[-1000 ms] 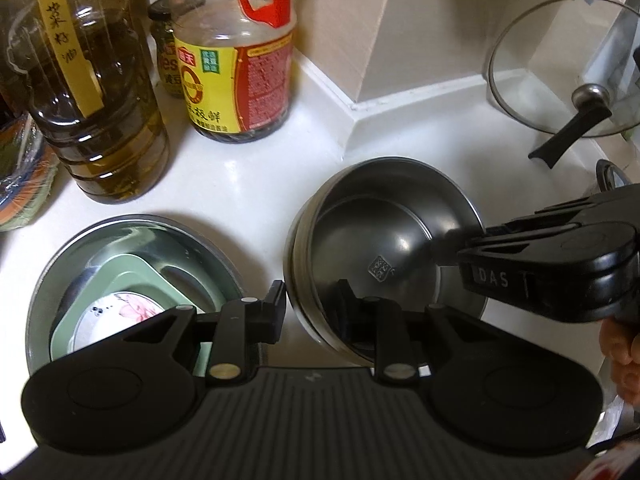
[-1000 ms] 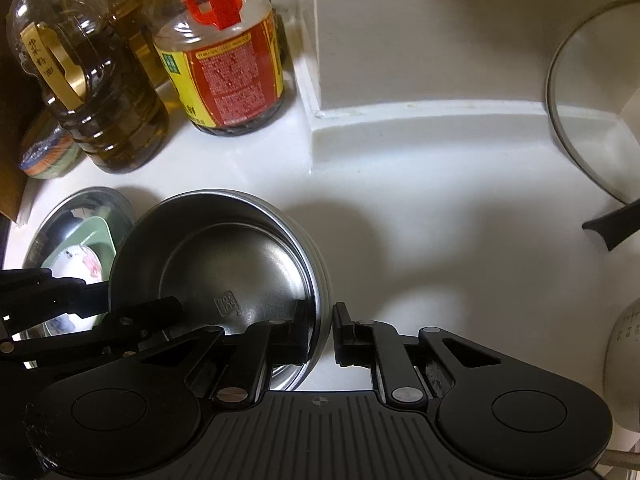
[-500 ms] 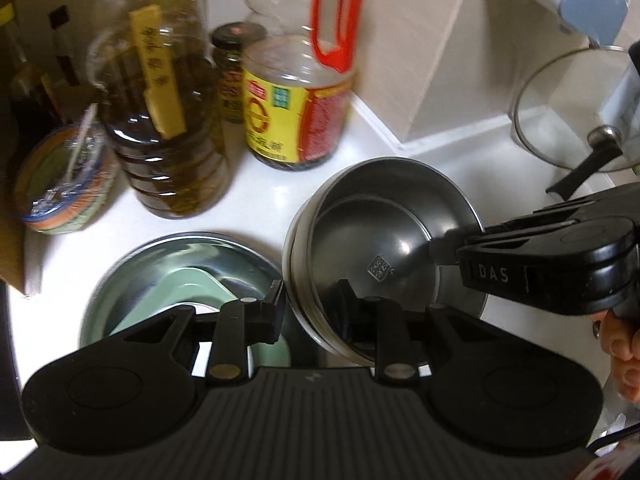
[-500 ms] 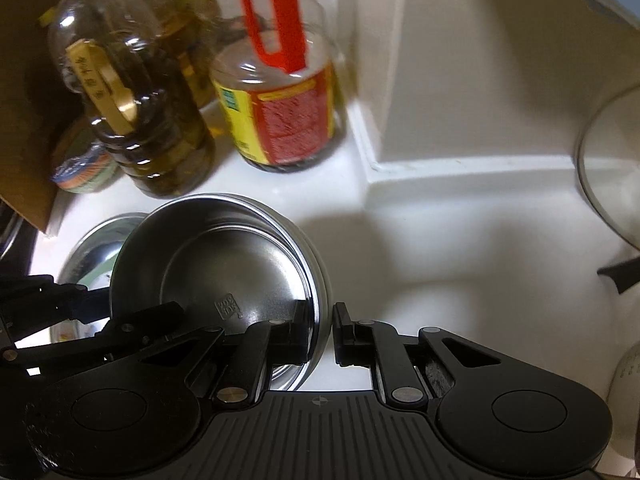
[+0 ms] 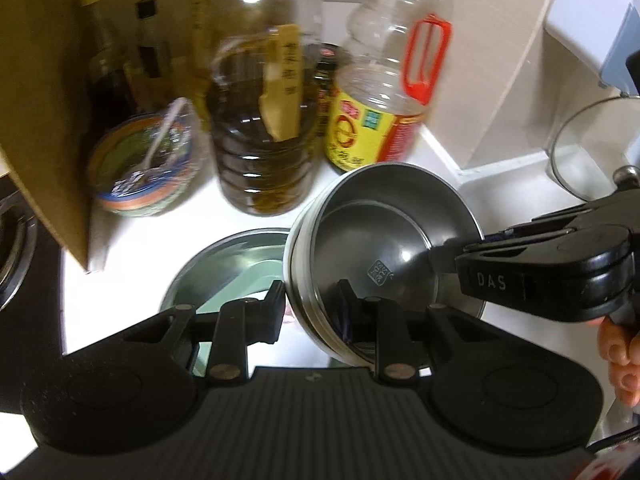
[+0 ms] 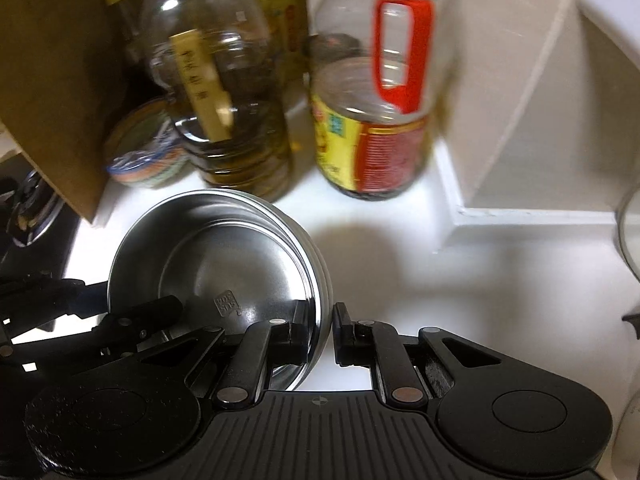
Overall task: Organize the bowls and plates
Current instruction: 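Carry the stack over the steel tray onto the green plate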
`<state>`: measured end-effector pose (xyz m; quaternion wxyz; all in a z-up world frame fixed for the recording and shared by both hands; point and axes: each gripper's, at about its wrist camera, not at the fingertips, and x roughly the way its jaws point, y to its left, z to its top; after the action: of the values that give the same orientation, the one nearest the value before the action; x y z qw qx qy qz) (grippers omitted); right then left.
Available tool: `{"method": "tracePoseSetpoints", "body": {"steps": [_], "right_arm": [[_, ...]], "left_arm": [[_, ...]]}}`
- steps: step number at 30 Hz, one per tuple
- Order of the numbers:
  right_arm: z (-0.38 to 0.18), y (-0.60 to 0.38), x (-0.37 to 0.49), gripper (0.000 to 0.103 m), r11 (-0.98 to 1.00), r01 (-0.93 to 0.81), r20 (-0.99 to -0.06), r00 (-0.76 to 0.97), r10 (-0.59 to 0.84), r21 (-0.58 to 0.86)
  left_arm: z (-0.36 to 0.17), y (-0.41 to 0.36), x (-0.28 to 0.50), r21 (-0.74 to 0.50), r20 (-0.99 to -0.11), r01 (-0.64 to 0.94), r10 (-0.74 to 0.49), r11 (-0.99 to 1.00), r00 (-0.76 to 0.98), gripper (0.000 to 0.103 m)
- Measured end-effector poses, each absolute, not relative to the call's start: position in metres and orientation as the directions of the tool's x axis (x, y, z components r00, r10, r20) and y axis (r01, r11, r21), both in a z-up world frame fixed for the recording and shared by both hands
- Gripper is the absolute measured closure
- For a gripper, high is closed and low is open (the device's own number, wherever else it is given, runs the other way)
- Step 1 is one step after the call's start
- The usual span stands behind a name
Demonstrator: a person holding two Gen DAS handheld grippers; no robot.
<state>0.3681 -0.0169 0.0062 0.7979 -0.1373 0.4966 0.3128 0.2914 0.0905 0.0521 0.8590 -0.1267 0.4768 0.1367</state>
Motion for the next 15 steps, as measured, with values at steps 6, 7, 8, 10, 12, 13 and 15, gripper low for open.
{"method": "tracePoseSetpoints", "body": {"steps": [6, 7, 8, 10, 12, 13, 15], "right_arm": [[0.001, 0.010, 0.350, 0.091, 0.722, -0.685, -0.876, 0.285, 0.390, 0.099], [-0.001, 0.014, 0.347, 0.091, 0.716, -0.691, -0.877, 0.279, 0.391, 0.100], [-0.002, 0.016, 0.344, 0.091, 0.712, -0.695, -0.879, 0.275, 0.391, 0.099], [-0.006, 0.023, 0.340, 0.091, 0.703, -0.704, -0.882, 0.264, 0.390, 0.100], [-0.010, 0.030, 0.337, 0.091, 0.694, -0.712, -0.885, 0.253, 0.391, 0.103], [-0.013, 0.033, 0.335, 0.092, 0.692, -0.715, -0.886, 0.253, 0.388, 0.099], [-0.020, 0.039, 0.336, 0.092, 0.695, -0.712, -0.893, 0.246, 0.378, 0.098]], "left_arm": [[0.049, 0.109, 0.268, -0.081, -0.857, -0.406, 0.145, 0.910, 0.495, 0.080], [0.049, 0.111, 0.264, -0.083, -0.859, -0.413, 0.145, 0.907, 0.492, 0.080], [0.048, 0.114, 0.261, -0.087, -0.860, -0.419, 0.144, 0.904, 0.490, 0.080], [0.047, 0.117, 0.255, -0.077, -0.861, -0.429, 0.157, 0.900, 0.484, 0.080], [0.043, 0.119, 0.252, -0.054, -0.864, -0.434, 0.176, 0.899, 0.472, 0.080], [0.041, 0.121, 0.251, -0.061, -0.866, -0.440, 0.172, 0.896, 0.469, 0.080], [0.034, 0.123, 0.250, -0.054, -0.873, -0.440, 0.172, 0.897, 0.457, 0.080]]}}
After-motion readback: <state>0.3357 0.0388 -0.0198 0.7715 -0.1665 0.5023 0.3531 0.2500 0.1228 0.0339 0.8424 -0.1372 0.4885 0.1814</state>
